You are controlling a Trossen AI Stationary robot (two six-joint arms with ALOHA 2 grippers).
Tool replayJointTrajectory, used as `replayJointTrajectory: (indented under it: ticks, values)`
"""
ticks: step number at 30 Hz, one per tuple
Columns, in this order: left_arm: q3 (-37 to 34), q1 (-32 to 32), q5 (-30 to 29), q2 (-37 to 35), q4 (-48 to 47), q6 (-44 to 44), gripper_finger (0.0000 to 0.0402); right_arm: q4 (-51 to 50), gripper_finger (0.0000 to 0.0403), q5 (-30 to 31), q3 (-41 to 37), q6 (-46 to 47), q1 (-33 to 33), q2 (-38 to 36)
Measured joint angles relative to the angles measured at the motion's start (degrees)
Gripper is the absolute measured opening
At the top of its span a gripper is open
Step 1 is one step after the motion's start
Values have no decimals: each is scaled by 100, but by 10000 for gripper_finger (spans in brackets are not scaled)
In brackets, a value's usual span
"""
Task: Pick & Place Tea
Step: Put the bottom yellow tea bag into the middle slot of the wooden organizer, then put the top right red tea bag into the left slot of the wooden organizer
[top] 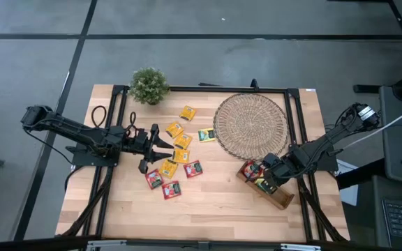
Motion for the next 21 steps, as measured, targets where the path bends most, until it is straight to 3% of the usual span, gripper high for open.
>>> replayJointTrajectory:
  ticks: [12,15,21]
  values:
    - [0,0,-7,0,0,0,141,-7,13,-57,0,28,0,0]
    - [0,0,-7,0,0,0,141,-8,37,-55,0,39,0,0]
    - [0,0,-42,0,0,0,141,-48,121,-162,0,43,-36,0]
